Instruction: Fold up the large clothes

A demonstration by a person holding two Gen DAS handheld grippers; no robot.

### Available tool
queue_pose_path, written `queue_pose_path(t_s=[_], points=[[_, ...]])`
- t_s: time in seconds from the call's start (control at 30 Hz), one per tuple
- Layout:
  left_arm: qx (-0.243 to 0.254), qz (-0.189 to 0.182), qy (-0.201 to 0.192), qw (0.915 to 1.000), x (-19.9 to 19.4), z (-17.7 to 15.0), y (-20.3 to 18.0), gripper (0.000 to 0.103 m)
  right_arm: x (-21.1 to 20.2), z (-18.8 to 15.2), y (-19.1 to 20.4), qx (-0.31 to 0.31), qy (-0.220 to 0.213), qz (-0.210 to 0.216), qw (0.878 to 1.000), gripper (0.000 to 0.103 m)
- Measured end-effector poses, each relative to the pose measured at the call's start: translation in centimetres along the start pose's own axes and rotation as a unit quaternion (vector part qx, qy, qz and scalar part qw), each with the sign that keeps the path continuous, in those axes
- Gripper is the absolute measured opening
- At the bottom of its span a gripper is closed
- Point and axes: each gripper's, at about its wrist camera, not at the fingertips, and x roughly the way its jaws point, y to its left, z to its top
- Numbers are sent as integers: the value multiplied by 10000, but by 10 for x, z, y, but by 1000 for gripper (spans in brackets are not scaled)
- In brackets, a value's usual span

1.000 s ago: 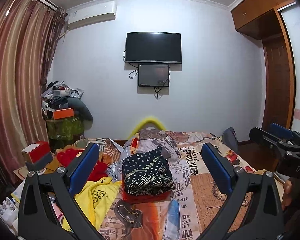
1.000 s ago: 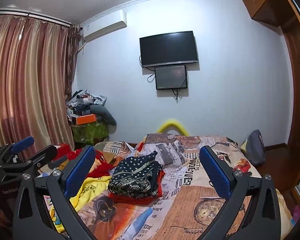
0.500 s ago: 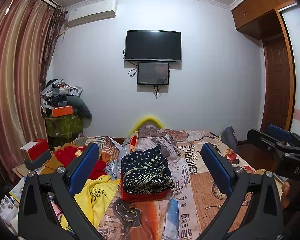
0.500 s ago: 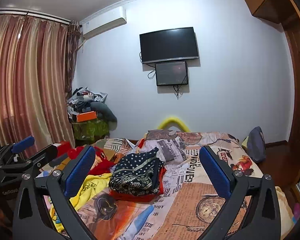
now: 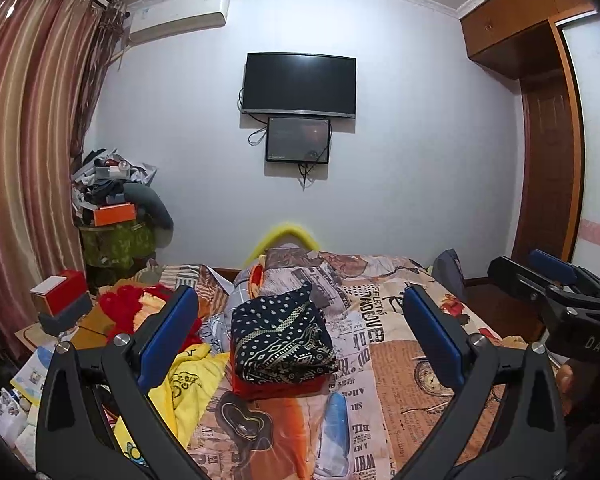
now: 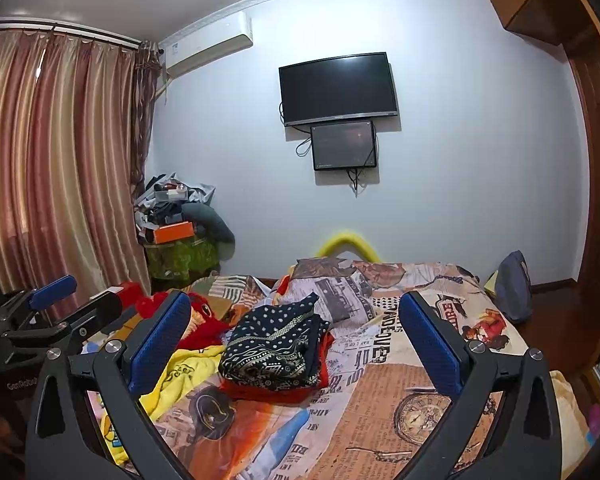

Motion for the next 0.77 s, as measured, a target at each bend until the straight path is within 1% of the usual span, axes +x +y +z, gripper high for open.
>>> queue_pose_path(t_s=[0.3,0.63,0.77], points=[[120,-21,35,9999,2,-2,-1,103,1,0,0,8,-8,-21,10000,103],[132,-31,79,9999,4,-3,-3,103,3,0,-5,146,9,-52,9999,103],[83,-99,131,9998,3,-3,-2,103,3,0,-8,208,12,-47,9998,103]])
